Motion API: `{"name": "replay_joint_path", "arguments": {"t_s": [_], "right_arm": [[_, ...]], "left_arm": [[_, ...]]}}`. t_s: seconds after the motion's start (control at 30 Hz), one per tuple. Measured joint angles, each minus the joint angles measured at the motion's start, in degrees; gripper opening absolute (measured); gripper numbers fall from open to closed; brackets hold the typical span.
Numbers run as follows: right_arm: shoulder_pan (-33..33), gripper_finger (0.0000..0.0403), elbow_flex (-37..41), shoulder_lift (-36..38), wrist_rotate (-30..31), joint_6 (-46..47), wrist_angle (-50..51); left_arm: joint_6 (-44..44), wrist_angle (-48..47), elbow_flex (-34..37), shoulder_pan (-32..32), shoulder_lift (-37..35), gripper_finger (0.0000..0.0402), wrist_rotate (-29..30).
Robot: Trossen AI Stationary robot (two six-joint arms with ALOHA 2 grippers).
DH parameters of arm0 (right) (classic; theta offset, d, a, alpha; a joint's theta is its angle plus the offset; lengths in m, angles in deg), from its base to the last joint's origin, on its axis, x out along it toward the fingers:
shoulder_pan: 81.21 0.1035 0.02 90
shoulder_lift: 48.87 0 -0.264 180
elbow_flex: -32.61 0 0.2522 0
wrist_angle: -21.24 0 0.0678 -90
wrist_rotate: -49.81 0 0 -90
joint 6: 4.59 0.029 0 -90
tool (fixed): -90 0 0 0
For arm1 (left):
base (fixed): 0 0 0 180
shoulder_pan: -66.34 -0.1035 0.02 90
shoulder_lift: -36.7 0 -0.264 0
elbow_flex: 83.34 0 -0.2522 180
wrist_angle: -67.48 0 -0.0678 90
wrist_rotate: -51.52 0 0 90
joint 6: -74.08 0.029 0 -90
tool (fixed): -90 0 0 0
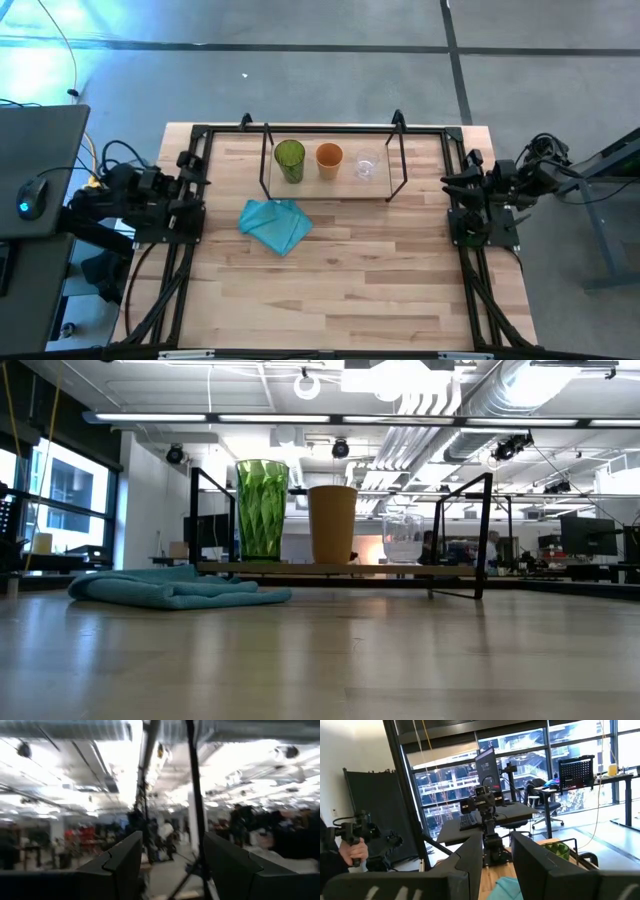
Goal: Stack small to large cups/mugs on shelf
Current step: Return to Home Position
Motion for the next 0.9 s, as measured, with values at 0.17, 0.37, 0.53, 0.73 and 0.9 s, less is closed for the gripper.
{"name": "replay_joint_path", "arguments": {"t_s": [0.17,0.37,0.53,0.73,0.9], "right_arm": [[0.0,0.0094,0.0,0.0,0.0,0.2,0.0],[0.0,0.0094,0.0,0.0,0.0,0.2,0.5],[0.0,0.0094,0.0,0.0,0.0,0.3,0.4],[0.0,0.0094,0.0,0.0,0.0,0.2,0.4],[0.0,0.0094,0.0,0.0,0.0,0.2,1.1]], "left_arm": [[-0.1,3.1,3.8,0.0,-2.7,0.0200,2.1],[-1.0,10.4,8.8,0.0,-2.6,0.0200,2.1],[-0.9,21.7,14.3,0.0,-2.6,0.0200,2.1],[-0.8,33.5,19.8,0.0,-2.6,0.0200,4.2],[1.2,36.5,19.7,0.0,-2.3,0.0200,5.5]]}}
